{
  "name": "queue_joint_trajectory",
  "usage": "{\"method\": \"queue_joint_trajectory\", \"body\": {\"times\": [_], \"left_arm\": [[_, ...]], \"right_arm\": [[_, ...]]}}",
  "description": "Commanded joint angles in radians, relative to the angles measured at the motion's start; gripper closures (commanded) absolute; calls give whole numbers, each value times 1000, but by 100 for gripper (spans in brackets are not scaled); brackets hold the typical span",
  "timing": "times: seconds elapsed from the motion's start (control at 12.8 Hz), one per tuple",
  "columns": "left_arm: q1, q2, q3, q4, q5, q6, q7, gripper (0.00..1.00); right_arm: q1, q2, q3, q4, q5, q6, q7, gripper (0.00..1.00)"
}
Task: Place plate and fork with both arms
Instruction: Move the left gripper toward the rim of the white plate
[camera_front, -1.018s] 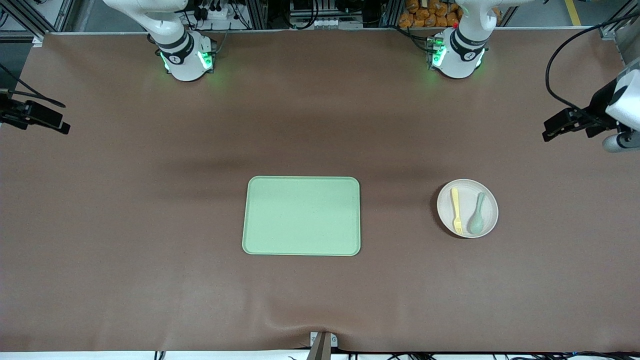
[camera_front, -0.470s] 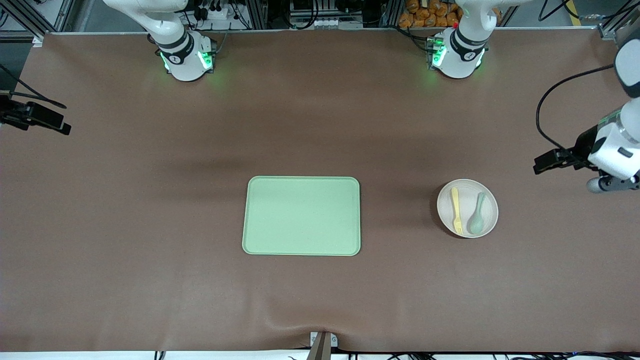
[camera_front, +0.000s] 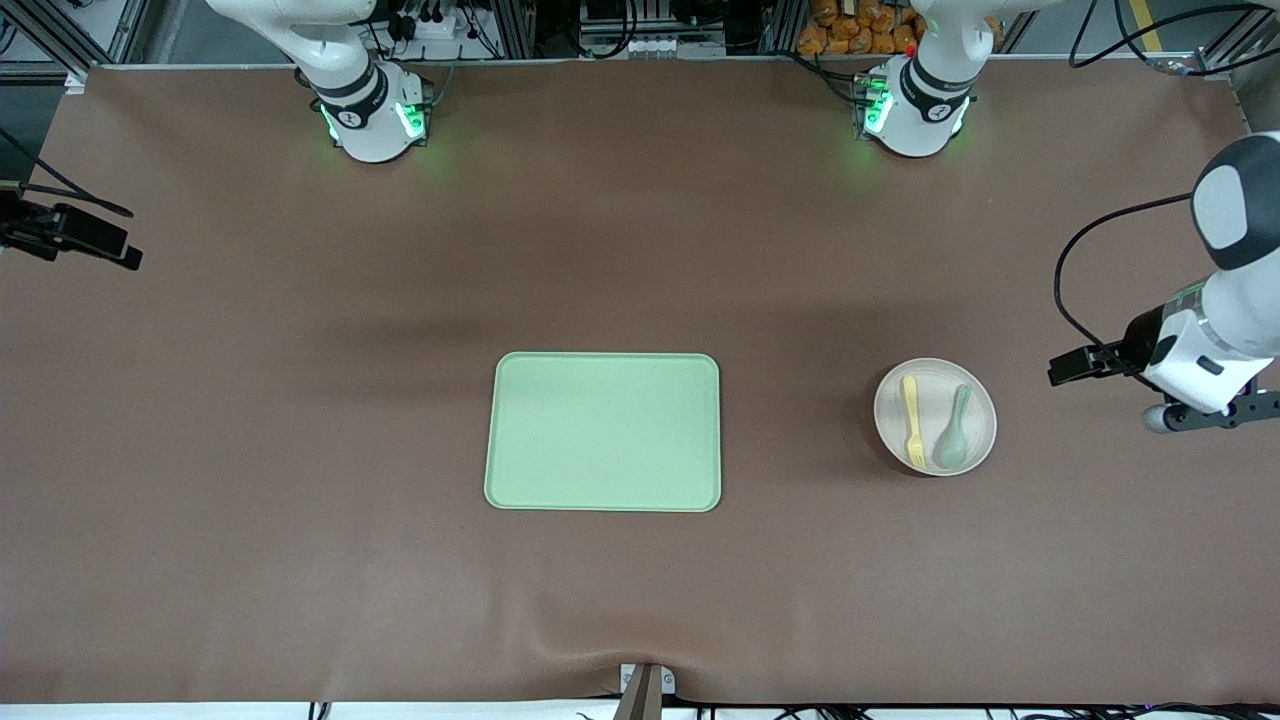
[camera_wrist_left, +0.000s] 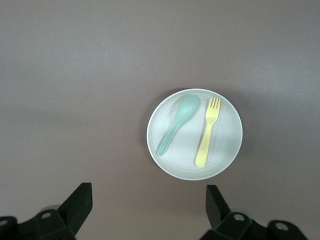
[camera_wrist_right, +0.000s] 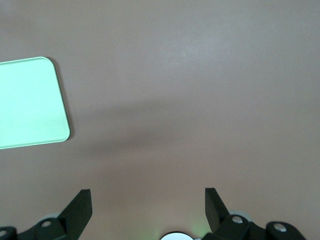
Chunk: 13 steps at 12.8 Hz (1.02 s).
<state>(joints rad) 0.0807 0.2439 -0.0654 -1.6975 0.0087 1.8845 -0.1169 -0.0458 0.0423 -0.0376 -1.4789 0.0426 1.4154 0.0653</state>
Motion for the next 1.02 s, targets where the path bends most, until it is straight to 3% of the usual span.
{"method": "queue_joint_trajectory", "body": {"times": [0.0,0.31,0.94], "left_arm": [[1,25,-4,5,22,25,8,0],[-10,47,-10,5,22,56,8,0],[28,138,-11,4,20,171,10,0]], "right_arm": [[-8,2,-2,11,3,-27,-9,0],[-8,-7,-4,16,2,-85,-6,0],[-6,-2,-4,12,3,-62,-4,0]]}}
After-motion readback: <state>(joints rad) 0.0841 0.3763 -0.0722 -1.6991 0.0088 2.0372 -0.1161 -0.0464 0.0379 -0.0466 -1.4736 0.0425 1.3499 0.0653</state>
